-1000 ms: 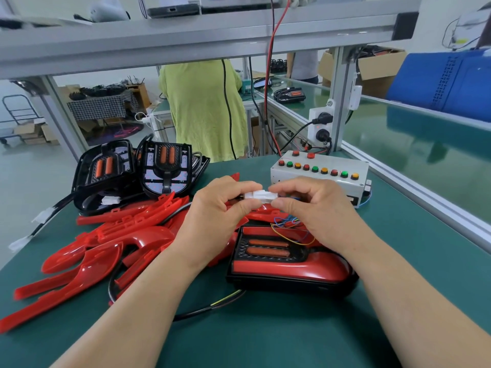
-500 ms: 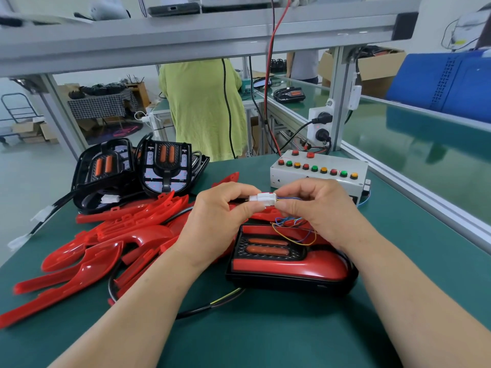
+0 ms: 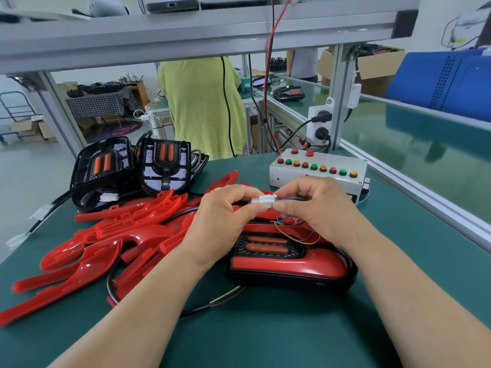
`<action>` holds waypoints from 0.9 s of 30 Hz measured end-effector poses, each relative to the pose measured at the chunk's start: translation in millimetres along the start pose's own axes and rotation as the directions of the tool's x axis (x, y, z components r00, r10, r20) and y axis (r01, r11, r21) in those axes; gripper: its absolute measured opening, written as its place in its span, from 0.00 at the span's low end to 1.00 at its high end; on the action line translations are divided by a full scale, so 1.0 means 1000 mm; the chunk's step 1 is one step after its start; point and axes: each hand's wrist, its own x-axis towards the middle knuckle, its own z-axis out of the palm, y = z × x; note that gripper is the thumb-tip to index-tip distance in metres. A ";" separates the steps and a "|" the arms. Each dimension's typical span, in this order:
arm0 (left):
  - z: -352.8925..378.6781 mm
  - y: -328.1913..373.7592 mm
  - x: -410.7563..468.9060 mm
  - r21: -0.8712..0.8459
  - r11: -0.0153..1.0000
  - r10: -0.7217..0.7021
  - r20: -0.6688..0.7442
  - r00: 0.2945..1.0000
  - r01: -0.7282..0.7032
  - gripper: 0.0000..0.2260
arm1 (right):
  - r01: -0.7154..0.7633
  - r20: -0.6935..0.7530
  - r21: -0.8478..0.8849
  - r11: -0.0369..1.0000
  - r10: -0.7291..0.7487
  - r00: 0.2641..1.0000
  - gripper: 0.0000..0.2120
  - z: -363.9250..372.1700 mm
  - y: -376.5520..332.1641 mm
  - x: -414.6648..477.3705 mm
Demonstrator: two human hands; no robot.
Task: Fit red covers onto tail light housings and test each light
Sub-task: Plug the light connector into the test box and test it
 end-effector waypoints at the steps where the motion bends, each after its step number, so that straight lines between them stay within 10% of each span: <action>1: 0.000 -0.002 0.000 -0.007 1.000 -0.010 0.008 1.000 0.010 0.03 | 0.005 0.001 -0.033 0.999 -0.005 1.000 0.05 0.000 0.001 0.000; 9: 0.006 -0.022 0.001 0.040 0.989 -0.140 -0.049 0.989 0.142 0.04 | -0.092 -0.064 -0.313 0.945 0.076 0.995 0.15 -0.024 0.005 0.027; 15: 0.003 -0.030 0.002 0.122 0.982 -0.143 -0.004 0.990 0.143 0.05 | -0.135 -0.091 -0.744 0.654 0.101 0.991 0.17 -0.025 0.024 0.065; 27: 0.012 -0.011 0.099 0.511 0.846 -0.337 0.288 0.897 0.154 0.10 | -0.236 -0.119 -0.206 0.950 0.215 0.969 0.07 -0.024 0.043 0.019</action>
